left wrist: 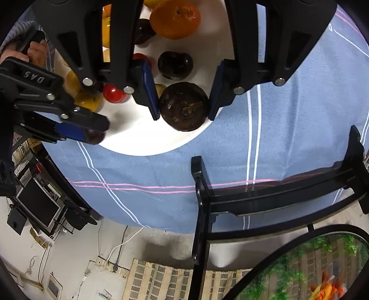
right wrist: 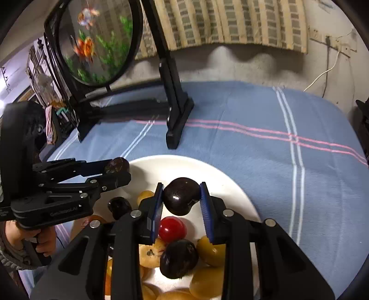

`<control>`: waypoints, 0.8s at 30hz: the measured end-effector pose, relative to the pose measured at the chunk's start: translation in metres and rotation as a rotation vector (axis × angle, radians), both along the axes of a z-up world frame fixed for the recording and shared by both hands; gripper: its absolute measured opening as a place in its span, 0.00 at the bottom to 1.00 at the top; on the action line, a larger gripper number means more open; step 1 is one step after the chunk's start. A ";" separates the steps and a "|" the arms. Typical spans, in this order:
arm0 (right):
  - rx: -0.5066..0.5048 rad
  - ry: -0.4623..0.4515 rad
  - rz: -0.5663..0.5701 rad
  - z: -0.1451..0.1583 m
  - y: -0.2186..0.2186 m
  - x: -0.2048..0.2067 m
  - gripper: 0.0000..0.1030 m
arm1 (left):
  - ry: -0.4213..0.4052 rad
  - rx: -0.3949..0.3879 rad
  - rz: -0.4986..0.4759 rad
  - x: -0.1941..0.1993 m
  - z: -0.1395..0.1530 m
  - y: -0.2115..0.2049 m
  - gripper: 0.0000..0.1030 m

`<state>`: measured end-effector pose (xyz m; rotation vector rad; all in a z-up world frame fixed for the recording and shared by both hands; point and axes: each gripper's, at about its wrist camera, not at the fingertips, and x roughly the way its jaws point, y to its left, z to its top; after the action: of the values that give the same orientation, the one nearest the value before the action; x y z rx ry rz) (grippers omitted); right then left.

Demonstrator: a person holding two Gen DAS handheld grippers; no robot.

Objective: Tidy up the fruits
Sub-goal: 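Carry both mangosteens onto the white plate and open both tools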

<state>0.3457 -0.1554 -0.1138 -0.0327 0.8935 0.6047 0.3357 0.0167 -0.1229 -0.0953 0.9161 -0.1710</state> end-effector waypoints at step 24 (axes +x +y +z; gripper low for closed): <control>0.066 -0.139 -0.071 0.079 -0.021 -0.031 0.49 | -0.091 0.028 0.058 -0.052 0.071 0.006 0.58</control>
<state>0.3143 -0.1765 -0.0347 0.0163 0.7365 0.5582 0.2840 0.0227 -0.0521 -0.0868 0.8234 -0.1077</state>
